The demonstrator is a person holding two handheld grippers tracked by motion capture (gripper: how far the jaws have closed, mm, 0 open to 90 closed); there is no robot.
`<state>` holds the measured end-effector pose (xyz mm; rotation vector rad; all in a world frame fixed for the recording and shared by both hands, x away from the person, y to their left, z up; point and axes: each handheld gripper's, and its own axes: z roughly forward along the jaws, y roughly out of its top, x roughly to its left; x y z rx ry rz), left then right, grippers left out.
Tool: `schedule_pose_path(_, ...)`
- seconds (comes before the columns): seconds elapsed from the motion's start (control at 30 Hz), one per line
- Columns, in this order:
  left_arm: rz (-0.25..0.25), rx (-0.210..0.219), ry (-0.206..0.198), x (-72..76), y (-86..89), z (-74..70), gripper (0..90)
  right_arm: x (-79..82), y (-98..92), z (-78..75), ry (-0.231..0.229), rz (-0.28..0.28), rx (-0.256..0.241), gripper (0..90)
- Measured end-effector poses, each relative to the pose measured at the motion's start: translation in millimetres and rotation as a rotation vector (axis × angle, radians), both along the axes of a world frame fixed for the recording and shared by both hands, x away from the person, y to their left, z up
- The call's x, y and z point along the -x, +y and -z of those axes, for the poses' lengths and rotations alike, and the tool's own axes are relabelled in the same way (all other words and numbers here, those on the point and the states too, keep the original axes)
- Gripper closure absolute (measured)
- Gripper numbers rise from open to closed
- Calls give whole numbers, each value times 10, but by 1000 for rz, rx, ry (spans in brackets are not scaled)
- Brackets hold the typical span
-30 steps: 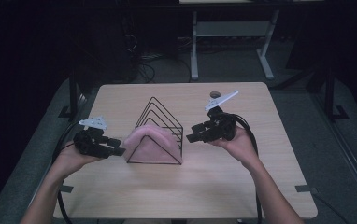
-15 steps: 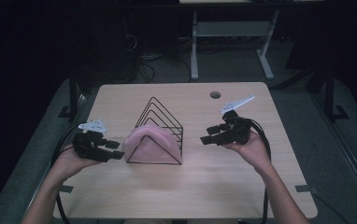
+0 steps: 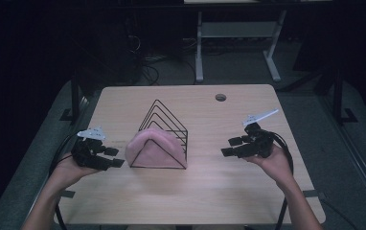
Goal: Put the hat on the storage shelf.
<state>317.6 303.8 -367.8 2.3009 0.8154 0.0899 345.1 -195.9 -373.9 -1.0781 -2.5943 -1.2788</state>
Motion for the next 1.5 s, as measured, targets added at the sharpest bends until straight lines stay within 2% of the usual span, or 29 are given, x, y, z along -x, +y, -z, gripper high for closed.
schedule_pose_path(0.23, -5, -12, 21, 28, -9, 54, 429, 74, -164, 72, -3, 39, -3, 337)
schedule_pose_path(0.5, -7, -11, 14, 55, -5, 111, 389, 153, -342, 209, 24, 75, 24, 325)
schedule_pose_path(1.1, -34, -7, 8, 129, 74, 246, 324, 445, -736, 507, 57, 189, 12, 296)
schedule_pose_path(1.4, -66, 6, 9, 143, 122, 365, 312, 628, -830, 645, 64, 221, 20, 283)
schedule_pose_path(1.5, -62, 18, 8, 157, 125, 402, 312, 721, -806, 677, 42, 223, 19, 279)
